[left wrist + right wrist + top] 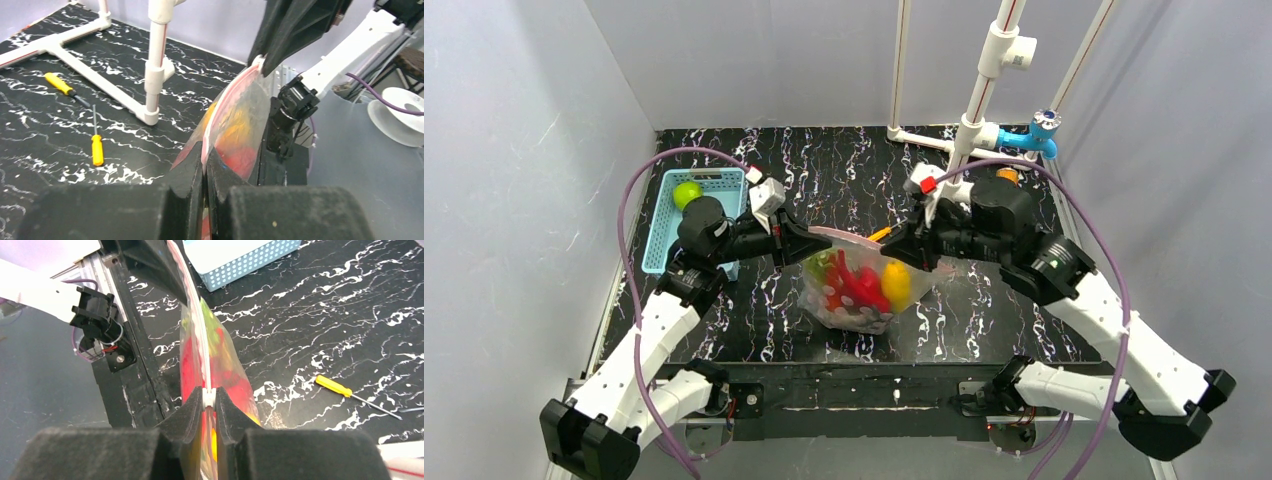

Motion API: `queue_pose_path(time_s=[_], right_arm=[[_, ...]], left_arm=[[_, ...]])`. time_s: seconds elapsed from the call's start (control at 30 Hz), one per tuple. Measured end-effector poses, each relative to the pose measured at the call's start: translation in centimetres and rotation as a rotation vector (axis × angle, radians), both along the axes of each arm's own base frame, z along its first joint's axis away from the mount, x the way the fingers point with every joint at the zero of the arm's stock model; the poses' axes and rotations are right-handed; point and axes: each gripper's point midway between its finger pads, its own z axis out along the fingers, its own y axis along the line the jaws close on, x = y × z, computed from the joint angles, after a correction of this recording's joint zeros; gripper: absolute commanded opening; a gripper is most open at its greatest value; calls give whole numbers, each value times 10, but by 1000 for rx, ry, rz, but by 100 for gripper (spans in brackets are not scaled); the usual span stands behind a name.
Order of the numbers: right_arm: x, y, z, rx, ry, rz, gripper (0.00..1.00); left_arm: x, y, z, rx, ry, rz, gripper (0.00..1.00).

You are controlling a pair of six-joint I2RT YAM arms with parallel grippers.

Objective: Place the food in the zip-top bag and seal the zipper
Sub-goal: Zip the zipper food storage bag at the center of the board.

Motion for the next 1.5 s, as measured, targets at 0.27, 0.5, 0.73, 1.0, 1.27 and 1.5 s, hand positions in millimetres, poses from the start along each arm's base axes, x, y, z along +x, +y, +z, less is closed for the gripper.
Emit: queue_pose_path(time_s=[0.27, 0.5, 0.73, 1.0, 1.27, 1.5], right_arm=[[-11, -31, -6, -9, -43, -49, 1], [-8, -43, -10, -25, -60, -103, 1], [-9, -53, -11, -35, -78, -132, 1], [-11, -53, -11, -31, -78, -127, 13], [-10, -51, -19, -52, -38, -126, 63], [9, -30, -12, -87, -5, -109, 85]], left_arm=[[22, 21, -6, 51, -14, 167, 0], [43, 42, -15, 96, -9, 310, 0], [49, 51, -20, 120, -9, 359, 0], [49, 51, -18, 115, -13, 348, 0], [54, 56, -19, 118, -16, 372, 0], [52, 53, -14, 102, -35, 349, 0]])
